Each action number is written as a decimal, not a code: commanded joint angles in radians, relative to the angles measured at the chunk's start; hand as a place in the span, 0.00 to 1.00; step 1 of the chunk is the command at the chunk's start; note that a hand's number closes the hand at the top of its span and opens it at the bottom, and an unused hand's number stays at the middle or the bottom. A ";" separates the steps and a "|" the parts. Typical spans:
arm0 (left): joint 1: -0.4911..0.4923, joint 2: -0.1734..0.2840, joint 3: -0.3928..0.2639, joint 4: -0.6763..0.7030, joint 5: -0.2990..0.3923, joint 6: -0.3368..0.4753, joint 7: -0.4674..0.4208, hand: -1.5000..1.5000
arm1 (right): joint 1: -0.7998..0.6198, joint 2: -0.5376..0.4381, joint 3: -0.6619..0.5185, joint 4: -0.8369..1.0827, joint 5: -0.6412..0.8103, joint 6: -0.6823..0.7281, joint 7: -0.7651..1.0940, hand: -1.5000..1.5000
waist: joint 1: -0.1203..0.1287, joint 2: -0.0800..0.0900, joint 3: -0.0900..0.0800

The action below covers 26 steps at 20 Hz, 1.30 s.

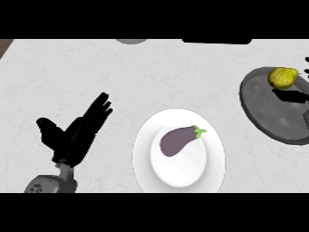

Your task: Pick the pear from the plate and place it in the pan

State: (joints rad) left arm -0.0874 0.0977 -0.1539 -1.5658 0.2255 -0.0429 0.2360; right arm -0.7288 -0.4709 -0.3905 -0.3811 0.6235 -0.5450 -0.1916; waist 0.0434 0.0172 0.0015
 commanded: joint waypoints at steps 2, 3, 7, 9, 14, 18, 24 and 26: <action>-0.003 -0.009 -0.009 -0.014 -0.009 0.016 0.025 0.50 | -0.009 0.033 -0.145 -0.025 -0.182 0.036 -0.216 0.00 | -0.006 0.000 0.006; -0.003 0.000 0.012 -0.008 0.009 0.005 0.019 0.50 | -0.017 0.032 -0.174 -0.042 -0.225 0.076 -0.243 0.00 | -0.014 -0.004 0.004; 0.020 -0.035 -0.024 0.007 -0.031 0.024 -0.019 0.50 | -0.017 -0.021 -0.267 0.023 -0.332 0.207 -0.280 0.00 | -0.014 -0.002 0.003; 0.006 -0.003 0.004 -0.054 -0.003 0.025 0.056 0.50 | 0.007 -0.038 -0.286 0.054 -0.364 0.291 -0.299 0.00 | -0.015 -0.007 0.002; 0.031 0.017 0.025 -0.010 -0.014 -0.004 0.002 0.50 | 0.116 -0.129 -0.279 0.068 -0.399 0.546 -0.349 0.00 | -0.038 -0.015 0.000; 0.003 0.011 0.045 0.068 -0.001 -0.038 -0.054 0.50 | 0.191 -0.199 -0.299 0.111 -0.430 0.713 -0.469 0.00 | -0.034 -0.008 0.001; 0.019 -0.005 0.035 0.003 -0.020 -0.002 0.004 0.50 | 0.273 -0.256 -0.274 0.112 -0.451 0.874 -0.534 0.00 | -0.035 -0.014 0.000; -0.035 -0.005 0.077 0.067 0.016 -0.031 0.006 0.50 | 0.264 -0.236 -0.249 0.068 -0.466 0.869 -0.484 0.00 | -0.042 -0.016 -0.001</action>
State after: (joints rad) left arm -0.0828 0.0882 -0.1134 -1.5437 0.2177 -0.0487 0.2372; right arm -0.4865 -0.6905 -0.6644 -0.2783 0.1779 0.2542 -0.6902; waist 0.0084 0.0041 0.0019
